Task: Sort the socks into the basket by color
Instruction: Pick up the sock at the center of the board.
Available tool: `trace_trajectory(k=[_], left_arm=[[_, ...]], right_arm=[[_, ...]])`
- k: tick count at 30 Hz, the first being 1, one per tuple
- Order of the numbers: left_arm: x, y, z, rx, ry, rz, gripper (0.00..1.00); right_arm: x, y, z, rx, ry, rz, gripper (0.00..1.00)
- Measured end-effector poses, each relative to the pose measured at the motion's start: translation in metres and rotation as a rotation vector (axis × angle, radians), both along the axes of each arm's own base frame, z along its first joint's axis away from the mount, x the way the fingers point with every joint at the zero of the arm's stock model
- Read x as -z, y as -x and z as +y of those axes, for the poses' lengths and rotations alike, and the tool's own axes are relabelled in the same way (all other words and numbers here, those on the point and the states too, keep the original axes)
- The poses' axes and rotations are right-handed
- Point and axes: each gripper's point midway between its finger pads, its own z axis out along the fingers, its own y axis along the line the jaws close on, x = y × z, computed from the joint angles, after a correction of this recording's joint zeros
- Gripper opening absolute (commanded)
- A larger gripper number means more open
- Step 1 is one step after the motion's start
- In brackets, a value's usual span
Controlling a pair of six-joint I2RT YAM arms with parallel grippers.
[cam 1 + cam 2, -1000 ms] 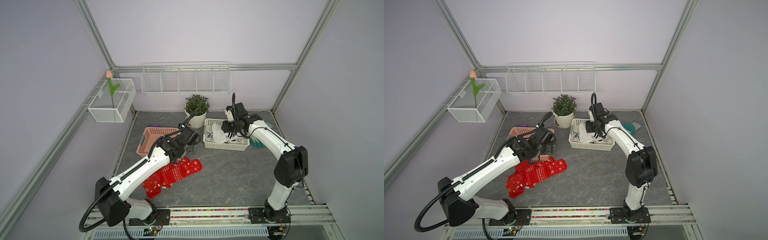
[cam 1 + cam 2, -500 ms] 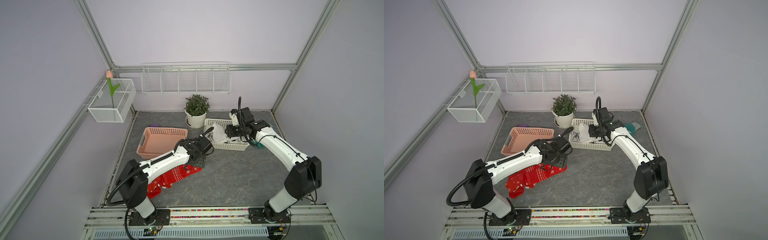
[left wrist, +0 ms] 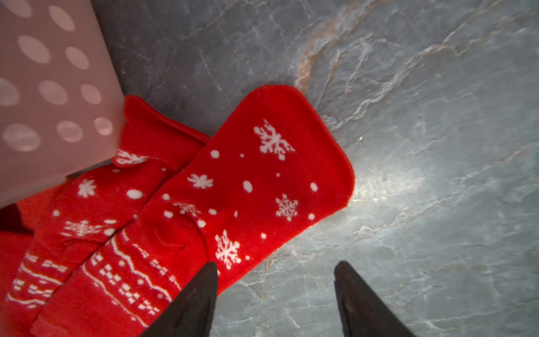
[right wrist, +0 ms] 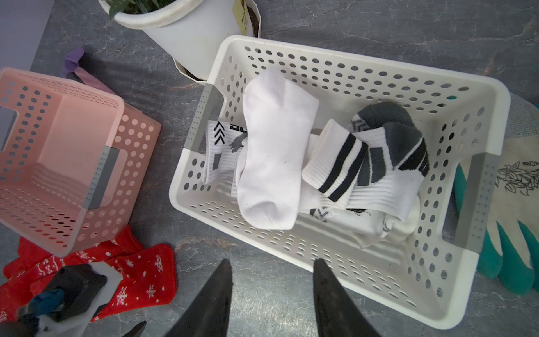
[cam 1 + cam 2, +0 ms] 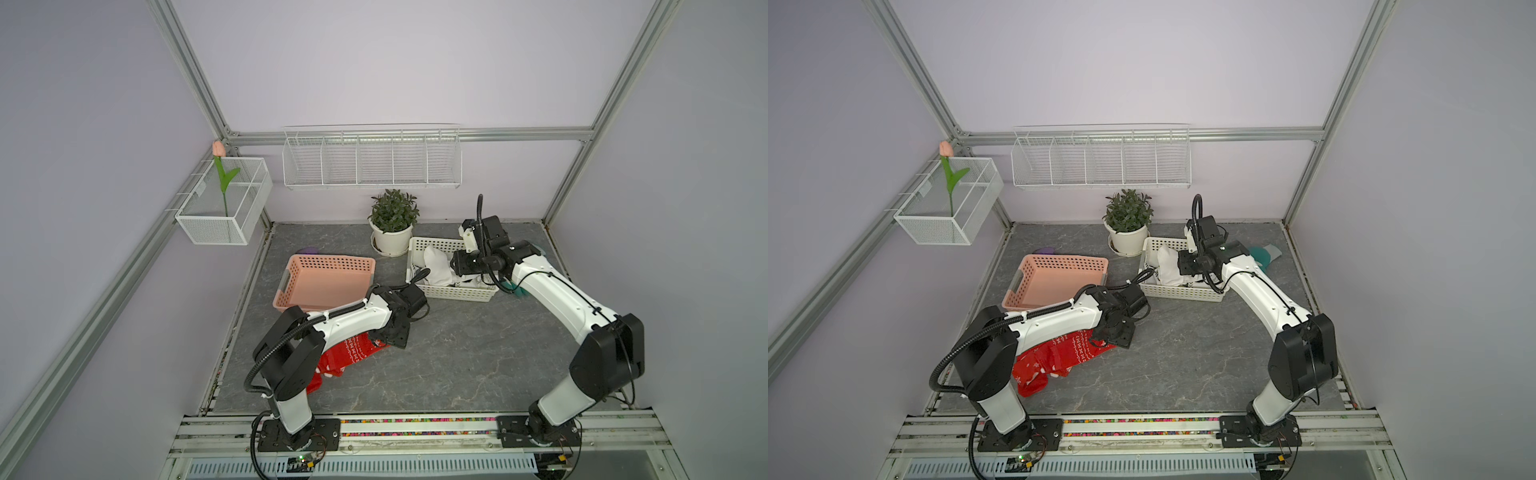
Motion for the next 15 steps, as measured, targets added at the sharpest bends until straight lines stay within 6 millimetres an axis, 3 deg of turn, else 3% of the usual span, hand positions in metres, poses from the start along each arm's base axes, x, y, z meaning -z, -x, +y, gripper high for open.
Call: trace_trajectory(k=[15], left_arm=[[0.024,-0.006,0.015,-0.031,-0.056,0.050,0.59]], right_arm=[[0.007,0.003,-0.001,0.001,0.007,0.016,0.47]])
